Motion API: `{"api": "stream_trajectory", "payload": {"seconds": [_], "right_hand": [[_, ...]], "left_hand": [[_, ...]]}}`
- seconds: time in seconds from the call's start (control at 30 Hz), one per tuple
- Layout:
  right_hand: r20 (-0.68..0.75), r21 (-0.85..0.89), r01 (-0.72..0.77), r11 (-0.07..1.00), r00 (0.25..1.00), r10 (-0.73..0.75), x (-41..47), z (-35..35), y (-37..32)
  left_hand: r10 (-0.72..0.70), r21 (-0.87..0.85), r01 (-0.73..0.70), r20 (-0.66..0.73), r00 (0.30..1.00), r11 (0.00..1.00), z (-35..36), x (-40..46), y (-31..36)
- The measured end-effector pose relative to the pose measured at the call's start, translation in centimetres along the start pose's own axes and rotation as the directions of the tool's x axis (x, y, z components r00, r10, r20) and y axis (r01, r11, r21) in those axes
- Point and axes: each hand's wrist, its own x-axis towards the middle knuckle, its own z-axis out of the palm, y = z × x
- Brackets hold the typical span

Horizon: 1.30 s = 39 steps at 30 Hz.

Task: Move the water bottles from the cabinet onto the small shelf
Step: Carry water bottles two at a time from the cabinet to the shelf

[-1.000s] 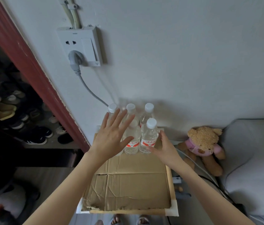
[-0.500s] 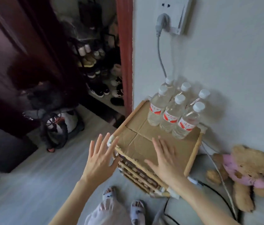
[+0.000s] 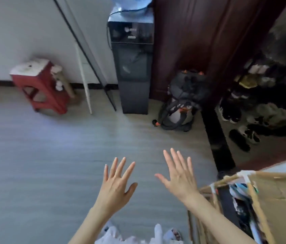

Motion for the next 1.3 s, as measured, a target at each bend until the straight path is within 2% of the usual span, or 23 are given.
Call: {"api": "stream_trajectory", "payload": {"seconds": [0.13, 0.23, 0.33, 0.47, 0.57, 0.73, 0.87, 1.0, 1.13, 1.3], "right_hand": [[0.066, 0.117, 0.179, 0.977, 0.980, -0.188, 4.4, 2.9, -11.9], [0.029, 0.126, 0.321, 0.939, 0.945, -0.327, 6.6, 5.7, -19.9], [0.097, 0.147, 0.430, 0.891, 0.890, -0.445, 8.7, 7.5, -26.6], [0.126, 0.120, 0.557, 0.822, 0.812, -0.569, 12.3, 9.0, -34.0], [0.151, 0.056, 0.658, 0.751, 0.738, -0.657, 16.0, 10.1, -39.8], [0.181, 0.045, 0.779, 0.626, 0.610, -0.772, 22.6, 11.4, -51.6], [0.189, 0.071, 0.877, 0.476, 0.456, -0.869, 27.6, 12.3, -61.7], [0.201, 0.084, 0.923, 0.375, 0.353, -0.914, 32.4, 12.7, -71.4], [0.231, 0.072, 0.958, 0.277, 0.254, -0.939, 35.9, 13.8, -80.7], [0.256, 0.077, 0.979, 0.191, 0.166, -0.952, 39.0, 16.3, -90.9]], "left_hand": [[-0.249, -0.032, 0.248, -0.053, 0.967, 0.968, -1.9, -4.1, -11.5], [-0.385, -0.026, 0.384, -0.080, 0.920, 0.923, -3.8, -6.6, -19.0], [-0.513, -0.051, 0.510, -0.095, 0.853, 0.858, -5.1, -9.6, -24.6], [-0.676, -0.116, 0.666, -0.095, 0.731, 0.737, -5.7, -13.5, -30.0], [-0.744, -0.126, 0.733, -0.127, 0.656, 0.668, -7.4, -14.5, -35.1], [-0.846, -0.154, 0.840, -0.229, 0.482, 0.521, -11.4, -14.6, -44.8], [-0.915, -0.193, 0.903, -0.209, 0.345, 0.384, -13.1, -14.5, -51.1], [-0.942, -0.235, 0.928, -0.238, 0.235, 0.290, -16.3, -14.6, -57.5], [-0.951, -0.335, 0.922, -0.296, 0.091, 0.193, -18.7, -14.9, -64.1], [-0.959, -0.414, 0.902, -0.284, 0.004, 0.126, -19.6, -15.2, -72.8]]}}
